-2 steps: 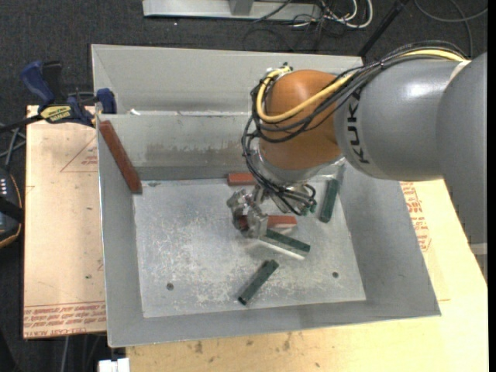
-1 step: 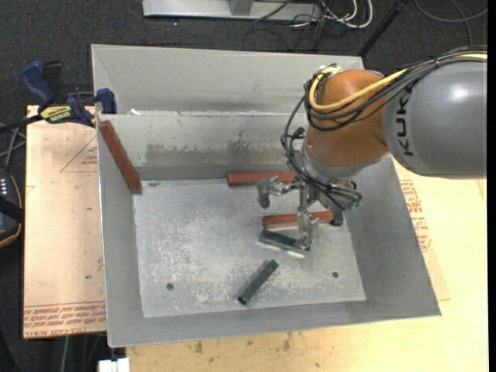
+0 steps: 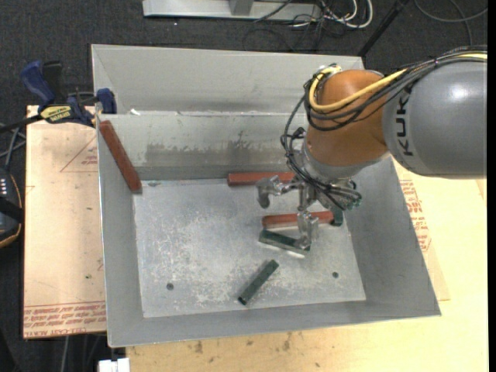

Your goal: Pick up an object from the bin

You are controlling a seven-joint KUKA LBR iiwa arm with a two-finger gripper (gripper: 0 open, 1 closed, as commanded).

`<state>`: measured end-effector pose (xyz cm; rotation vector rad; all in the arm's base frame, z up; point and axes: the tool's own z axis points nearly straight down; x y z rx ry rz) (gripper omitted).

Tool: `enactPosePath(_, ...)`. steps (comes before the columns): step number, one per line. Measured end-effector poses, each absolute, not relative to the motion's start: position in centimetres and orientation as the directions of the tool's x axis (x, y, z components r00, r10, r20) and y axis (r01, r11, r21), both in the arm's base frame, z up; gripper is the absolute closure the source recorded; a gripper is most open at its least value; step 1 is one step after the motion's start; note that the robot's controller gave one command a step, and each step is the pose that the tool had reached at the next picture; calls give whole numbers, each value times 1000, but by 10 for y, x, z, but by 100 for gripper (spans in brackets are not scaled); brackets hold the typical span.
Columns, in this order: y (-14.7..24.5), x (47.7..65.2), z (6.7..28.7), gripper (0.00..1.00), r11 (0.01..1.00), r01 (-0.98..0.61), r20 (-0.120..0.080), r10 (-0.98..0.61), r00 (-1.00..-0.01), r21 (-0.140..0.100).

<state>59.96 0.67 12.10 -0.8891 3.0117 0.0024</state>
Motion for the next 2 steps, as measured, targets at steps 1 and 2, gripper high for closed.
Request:
enactPosePath(1,-33,589,78,100,834,-552,-13,-552,-834,-5)
enactPosePath(2,-33,589,78,100,834,-552,-13,-552,-834,-5)
